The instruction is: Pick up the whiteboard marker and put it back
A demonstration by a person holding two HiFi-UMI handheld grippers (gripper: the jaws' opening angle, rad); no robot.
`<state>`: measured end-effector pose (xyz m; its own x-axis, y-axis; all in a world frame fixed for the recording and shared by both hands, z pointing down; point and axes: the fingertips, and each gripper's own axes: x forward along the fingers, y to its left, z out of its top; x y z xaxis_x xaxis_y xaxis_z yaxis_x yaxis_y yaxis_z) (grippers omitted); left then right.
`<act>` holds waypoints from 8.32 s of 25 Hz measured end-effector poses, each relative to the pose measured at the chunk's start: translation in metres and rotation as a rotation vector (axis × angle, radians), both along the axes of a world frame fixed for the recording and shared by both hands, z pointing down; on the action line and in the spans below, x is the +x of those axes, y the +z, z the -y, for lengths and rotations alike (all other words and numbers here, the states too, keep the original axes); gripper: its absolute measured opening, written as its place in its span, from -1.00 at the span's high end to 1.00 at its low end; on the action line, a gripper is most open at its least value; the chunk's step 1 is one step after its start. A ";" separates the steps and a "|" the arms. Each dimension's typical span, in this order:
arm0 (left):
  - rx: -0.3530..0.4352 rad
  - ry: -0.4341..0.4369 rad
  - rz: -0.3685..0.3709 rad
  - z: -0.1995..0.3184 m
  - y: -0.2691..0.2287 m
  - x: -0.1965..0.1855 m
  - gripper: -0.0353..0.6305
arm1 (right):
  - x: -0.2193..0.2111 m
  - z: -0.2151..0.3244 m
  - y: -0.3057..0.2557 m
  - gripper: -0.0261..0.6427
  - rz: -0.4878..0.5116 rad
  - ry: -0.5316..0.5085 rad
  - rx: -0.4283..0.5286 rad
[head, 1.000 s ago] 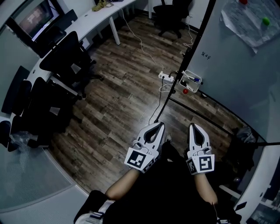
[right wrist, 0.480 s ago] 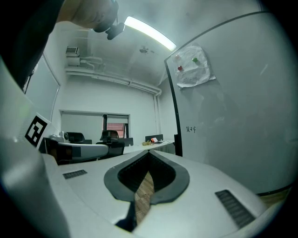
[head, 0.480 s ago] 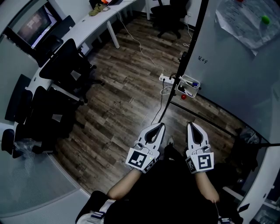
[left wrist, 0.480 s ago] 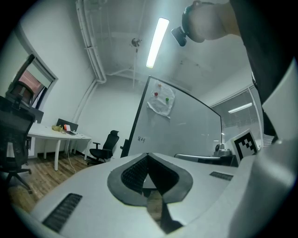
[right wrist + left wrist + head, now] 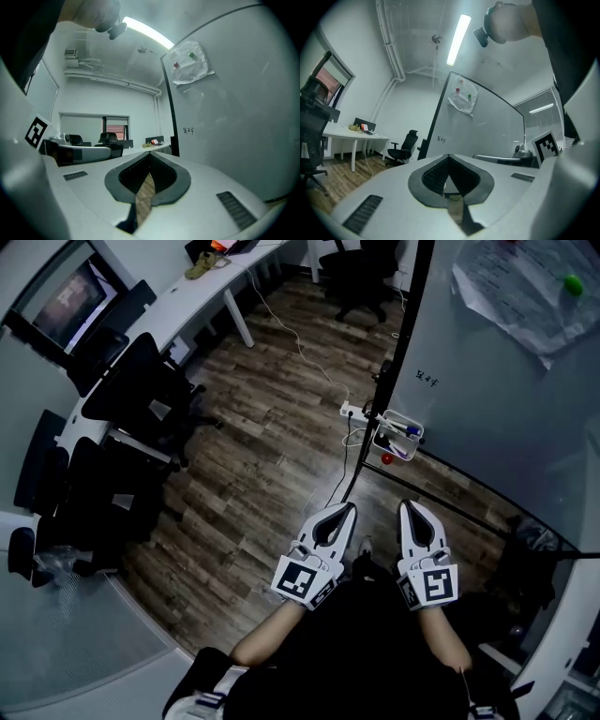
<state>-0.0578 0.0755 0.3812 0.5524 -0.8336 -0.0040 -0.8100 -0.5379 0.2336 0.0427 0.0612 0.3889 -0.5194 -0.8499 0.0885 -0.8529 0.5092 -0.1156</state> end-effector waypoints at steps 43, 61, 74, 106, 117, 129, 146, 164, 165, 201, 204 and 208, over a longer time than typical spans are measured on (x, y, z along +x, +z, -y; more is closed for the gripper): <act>-0.024 -0.040 0.051 0.100 0.009 0.063 0.87 | 0.054 0.105 0.017 0.88 0.056 -0.038 0.013; -0.065 0.075 0.038 0.140 0.022 0.072 0.87 | 0.063 0.138 0.044 0.88 0.000 0.065 -0.067; -0.123 0.115 -0.009 0.149 0.036 0.066 0.87 | 0.053 0.152 0.061 0.86 -0.041 0.096 -0.119; -0.181 0.120 0.017 0.163 0.058 0.054 0.87 | 0.053 0.166 0.105 0.63 -0.175 0.135 -0.242; -0.160 0.096 -0.018 0.166 0.051 0.048 0.87 | 0.051 0.168 0.100 0.67 -0.177 0.149 -0.216; -0.141 0.101 -0.036 0.164 0.048 0.048 0.87 | 0.051 0.169 0.097 0.67 -0.182 0.149 -0.206; -0.116 0.103 -0.024 0.156 0.039 0.049 0.87 | 0.051 0.161 0.090 0.67 -0.176 0.149 -0.171; -0.111 0.088 0.020 0.138 0.037 0.040 0.87 | 0.047 0.151 0.074 0.68 -0.172 0.152 -0.125; -0.104 0.087 0.017 0.138 0.036 0.040 0.87 | 0.047 0.150 0.073 0.68 -0.172 0.153 -0.122; -0.028 0.065 -0.001 0.088 0.018 0.071 0.87 | 0.074 0.092 0.035 0.69 -0.099 0.113 -0.004; -0.025 0.053 0.006 0.084 0.015 0.076 0.87 | 0.076 0.084 0.033 0.69 -0.086 0.091 -0.003; -0.011 0.046 0.023 0.079 0.012 0.079 0.87 | 0.077 0.076 0.031 0.69 -0.079 0.073 -0.008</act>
